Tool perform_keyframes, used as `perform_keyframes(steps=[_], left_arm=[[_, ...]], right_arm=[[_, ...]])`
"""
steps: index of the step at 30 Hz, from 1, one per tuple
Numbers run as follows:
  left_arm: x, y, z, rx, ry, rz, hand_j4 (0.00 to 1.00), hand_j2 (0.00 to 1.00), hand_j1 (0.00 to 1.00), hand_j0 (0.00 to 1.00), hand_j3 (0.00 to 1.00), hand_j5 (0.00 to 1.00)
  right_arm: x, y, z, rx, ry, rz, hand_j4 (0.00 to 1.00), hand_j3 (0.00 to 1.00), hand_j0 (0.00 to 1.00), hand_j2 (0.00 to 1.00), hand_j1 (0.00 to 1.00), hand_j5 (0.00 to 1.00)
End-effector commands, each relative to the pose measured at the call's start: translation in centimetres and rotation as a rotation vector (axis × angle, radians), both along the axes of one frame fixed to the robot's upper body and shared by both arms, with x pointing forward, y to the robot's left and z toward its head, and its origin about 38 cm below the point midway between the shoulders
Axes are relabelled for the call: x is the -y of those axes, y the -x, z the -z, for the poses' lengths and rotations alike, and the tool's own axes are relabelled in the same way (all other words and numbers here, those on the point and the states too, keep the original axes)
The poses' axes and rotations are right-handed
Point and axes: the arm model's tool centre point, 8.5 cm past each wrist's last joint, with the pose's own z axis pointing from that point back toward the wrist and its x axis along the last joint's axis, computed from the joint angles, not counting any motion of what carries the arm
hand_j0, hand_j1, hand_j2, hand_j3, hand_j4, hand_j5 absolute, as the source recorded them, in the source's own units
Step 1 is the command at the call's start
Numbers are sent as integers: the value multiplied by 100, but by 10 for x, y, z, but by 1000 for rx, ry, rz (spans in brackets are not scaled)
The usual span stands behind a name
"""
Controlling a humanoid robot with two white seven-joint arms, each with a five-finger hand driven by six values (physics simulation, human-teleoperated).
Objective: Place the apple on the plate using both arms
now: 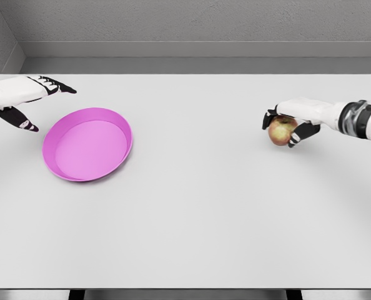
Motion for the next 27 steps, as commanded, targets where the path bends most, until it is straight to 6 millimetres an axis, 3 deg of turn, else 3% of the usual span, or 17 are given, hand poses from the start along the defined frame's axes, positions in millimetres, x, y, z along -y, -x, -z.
perform_keyframes(steps=[1, 8, 23, 27], left_arm=[[0, 0, -1, 0, 7, -3, 100, 100, 100, 100, 100, 100], [-1, 0, -1, 1, 4, -4, 100, 100, 100, 100, 100, 100], [-1, 0, 0, -1, 5, -3, 100, 100, 100, 100, 100, 100], [-1, 0, 0, -1, 5, -3, 100, 100, 100, 100, 100, 100]], right_arm=[[-15, 6, -8, 21, -12, -48, 56, 56, 56, 56, 56, 56], [-47, 14, -16, 45, -51, -128, 51, 51, 51, 51, 51, 51], [-104, 33, -22, 68, -127, -274, 51, 51, 51, 51, 51, 51], [-128, 39, -13, 42, -151, -323, 51, 51, 51, 51, 51, 51]])
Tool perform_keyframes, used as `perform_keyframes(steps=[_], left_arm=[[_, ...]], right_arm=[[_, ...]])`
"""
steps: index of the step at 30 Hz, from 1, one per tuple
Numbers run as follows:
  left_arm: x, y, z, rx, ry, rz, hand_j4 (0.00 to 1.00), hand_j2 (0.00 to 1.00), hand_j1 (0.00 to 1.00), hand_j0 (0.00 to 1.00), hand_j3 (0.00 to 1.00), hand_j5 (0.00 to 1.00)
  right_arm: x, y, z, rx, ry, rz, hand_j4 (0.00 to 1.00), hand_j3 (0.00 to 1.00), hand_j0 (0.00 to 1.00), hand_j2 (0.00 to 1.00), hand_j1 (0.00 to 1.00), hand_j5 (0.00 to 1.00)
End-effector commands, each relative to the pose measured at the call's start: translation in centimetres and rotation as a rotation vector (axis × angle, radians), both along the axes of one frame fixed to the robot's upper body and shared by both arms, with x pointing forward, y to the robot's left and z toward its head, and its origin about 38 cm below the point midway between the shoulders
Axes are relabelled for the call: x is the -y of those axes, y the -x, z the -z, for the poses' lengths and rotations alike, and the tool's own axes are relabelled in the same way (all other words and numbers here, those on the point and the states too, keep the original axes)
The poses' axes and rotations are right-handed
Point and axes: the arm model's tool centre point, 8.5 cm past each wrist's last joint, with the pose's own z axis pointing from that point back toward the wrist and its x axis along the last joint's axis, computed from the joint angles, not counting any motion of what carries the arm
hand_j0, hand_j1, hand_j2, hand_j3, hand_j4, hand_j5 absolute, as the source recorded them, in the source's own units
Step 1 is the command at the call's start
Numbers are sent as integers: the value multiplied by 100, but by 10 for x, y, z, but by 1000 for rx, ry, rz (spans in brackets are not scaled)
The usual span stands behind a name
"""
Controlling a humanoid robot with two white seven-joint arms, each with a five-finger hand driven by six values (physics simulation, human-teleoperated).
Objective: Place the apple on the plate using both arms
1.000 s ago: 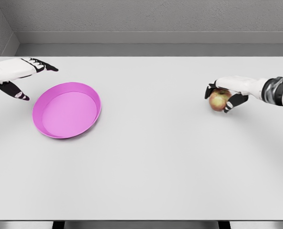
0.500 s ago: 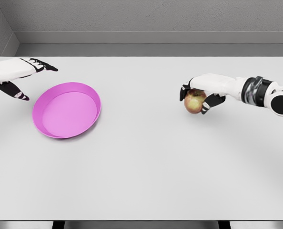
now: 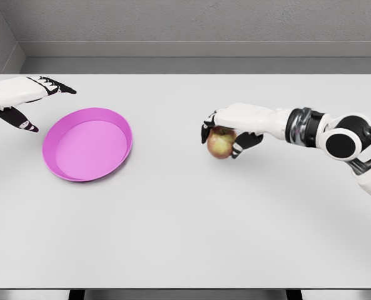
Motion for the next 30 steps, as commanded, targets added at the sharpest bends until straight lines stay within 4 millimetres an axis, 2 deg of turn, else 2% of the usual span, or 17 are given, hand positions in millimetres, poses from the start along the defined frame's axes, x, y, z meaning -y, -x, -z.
perform_keyframes(steps=[1, 9, 11, 18, 19, 20, 30], left_arm=[[0, 0, -1, 1, 6, -3, 100, 100, 100, 100, 100, 100], [0, 0, -1, 1, 5, -2, 100, 100, 100, 100, 100, 100], [0, 0, -1, 1, 5, -2, 100, 100, 100, 100, 100, 100], [0, 0, -1, 1, 5, -2, 100, 100, 100, 100, 100, 100], [-1, 0, -1, 1, 4, -3, 100, 100, 100, 100, 100, 100], [-1, 0, -1, 1, 4, -3, 100, 100, 100, 100, 100, 100], [0, 0, -1, 1, 5, -2, 100, 100, 100, 100, 100, 100]], right_arm=[[-15, 5, 4, -13, -14, -32, 51, 51, 51, 51, 51, 51], [-41, 5, -1, -9, -50, -74, 51, 51, 51, 51, 51, 51], [-53, 5, -1, -12, -54, -96, 51, 51, 51, 51, 51, 51], [-53, 4, 2, -17, -51, -95, 52, 52, 52, 52, 52, 52], [-53, 4, 2, -17, -51, -95, 58, 58, 58, 58, 58, 58], [-53, 4, 2, -17, -52, -94, 100, 100, 100, 100, 100, 100], [-53, 6, 0, -11, -53, -99, 100, 100, 100, 100, 100, 100]])
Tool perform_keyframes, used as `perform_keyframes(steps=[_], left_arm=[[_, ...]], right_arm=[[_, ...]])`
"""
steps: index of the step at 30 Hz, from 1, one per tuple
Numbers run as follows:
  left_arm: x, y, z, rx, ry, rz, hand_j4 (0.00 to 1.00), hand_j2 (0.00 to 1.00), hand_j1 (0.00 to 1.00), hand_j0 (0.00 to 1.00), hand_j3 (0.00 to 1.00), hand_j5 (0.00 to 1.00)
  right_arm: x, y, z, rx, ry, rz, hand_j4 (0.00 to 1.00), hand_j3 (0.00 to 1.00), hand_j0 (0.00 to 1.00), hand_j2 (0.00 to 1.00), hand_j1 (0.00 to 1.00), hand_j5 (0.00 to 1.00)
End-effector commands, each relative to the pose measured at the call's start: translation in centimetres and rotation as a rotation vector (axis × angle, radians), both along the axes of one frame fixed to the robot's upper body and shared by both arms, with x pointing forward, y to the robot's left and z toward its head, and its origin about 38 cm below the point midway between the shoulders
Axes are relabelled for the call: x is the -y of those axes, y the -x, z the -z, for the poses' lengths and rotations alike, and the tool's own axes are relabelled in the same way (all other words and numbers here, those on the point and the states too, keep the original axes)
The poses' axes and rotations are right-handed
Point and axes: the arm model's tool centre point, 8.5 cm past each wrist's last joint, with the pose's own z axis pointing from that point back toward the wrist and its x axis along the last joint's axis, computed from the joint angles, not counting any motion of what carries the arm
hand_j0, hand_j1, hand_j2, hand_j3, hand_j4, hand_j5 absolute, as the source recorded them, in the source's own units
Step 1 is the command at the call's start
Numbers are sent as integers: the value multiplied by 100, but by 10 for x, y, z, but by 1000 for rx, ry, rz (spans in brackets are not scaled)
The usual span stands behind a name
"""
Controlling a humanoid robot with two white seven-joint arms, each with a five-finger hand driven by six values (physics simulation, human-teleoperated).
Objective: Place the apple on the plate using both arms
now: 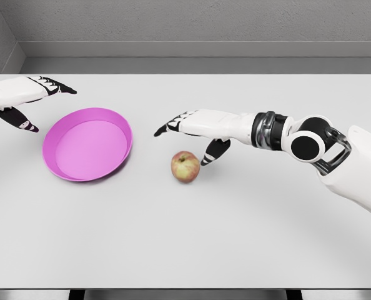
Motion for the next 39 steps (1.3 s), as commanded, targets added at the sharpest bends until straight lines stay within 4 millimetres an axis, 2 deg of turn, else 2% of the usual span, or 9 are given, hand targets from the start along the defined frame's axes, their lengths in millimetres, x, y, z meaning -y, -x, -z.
perform_keyframes(steps=[1, 4, 8, 12, 14, 17, 23, 27, 39], left_arm=[[0, 0, -1, 1, 6, -2, 100, 100, 100, 100, 100, 100], [1, 0, 0, 0, 6, -1, 100, 100, 100, 100, 100, 100], [5, -1, 0, 1, 10, 8, 100, 100, 100, 100, 100, 100], [9, 0, 5, -9, 9, 18, 100, 100, 100, 100, 100, 100], [24, -2, 9, -5, -2, 52, 100, 100, 100, 100, 100, 100], [81, 8, 9, 12, -1, 217, 100, 100, 100, 100, 100, 100], [180, 39, -17, 129, -95, 542, 100, 100, 100, 100, 100, 100], [218, 56, -21, 144, -91, 668, 100, 100, 100, 100, 100, 100], [275, 65, -13, 133, -96, 810, 100, 100, 100, 100, 100, 100]], right_arm=[[0, 1, -1, 0, -2, -2, 100, 100, 100, 100, 100, 100], [21, -8, -23, 58, 2, 37, 100, 100, 100, 100, 100, 100], [119, -22, -78, 192, 8, 237, 100, 100, 100, 100, 100, 100], [205, -7, -90, 233, 14, 402, 100, 100, 100, 100, 100, 100], [229, 1, -88, 247, 20, 413, 100, 100, 100, 100, 100, 100], [235, 5, -87, 248, 48, 405, 100, 100, 100, 100, 100, 100], [228, 8, -74, 223, 40, 388, 100, 100, 100, 100, 100, 100], [231, 9, -63, 191, 44, 405, 100, 100, 100, 100, 100, 100], [231, 16, -40, 134, 50, 404, 100, 100, 100, 100, 100, 100]])
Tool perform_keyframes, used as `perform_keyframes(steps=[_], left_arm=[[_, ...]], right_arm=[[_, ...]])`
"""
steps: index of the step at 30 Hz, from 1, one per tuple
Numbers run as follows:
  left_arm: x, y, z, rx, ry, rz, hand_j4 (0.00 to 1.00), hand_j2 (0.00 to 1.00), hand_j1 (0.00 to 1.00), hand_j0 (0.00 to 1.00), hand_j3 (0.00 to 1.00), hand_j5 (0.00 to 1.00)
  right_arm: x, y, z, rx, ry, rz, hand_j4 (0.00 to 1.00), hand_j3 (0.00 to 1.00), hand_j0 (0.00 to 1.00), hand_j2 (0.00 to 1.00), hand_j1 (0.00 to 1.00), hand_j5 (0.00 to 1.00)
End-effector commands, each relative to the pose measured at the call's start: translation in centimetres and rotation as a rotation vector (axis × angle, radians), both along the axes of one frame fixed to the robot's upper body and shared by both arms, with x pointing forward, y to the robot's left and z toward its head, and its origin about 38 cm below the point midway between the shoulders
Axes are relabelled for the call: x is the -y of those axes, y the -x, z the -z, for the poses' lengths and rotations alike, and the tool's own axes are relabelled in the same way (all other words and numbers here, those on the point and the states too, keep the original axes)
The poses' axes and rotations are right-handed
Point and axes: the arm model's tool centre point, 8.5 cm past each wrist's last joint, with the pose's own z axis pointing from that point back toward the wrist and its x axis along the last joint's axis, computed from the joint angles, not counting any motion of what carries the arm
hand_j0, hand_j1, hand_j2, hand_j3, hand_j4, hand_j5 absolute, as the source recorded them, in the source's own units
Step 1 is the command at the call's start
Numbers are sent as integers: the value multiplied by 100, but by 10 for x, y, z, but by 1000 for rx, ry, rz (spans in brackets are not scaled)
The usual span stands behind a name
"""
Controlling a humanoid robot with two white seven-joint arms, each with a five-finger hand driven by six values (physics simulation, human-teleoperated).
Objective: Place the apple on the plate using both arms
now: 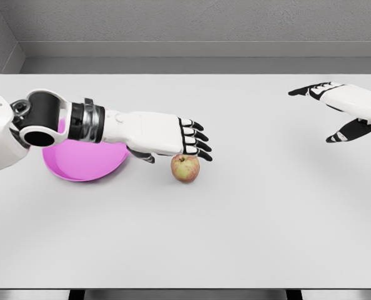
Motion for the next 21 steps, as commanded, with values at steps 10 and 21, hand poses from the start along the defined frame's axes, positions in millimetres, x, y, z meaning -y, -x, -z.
perform_keyframes(steps=[10, 21], left_arm=[[25, -7, 20, 106, -135, 46, 100, 100, 100, 100, 100, 100], [39, -9, 41, 87, -212, 65, 100, 100, 100, 100, 100, 100]], right_arm=[[4, 3, 6, -20, 3, 8, 100, 100, 100, 100, 100, 100], [2, 5, 9, -25, 6, 2, 100, 100, 100, 100, 100, 100]])
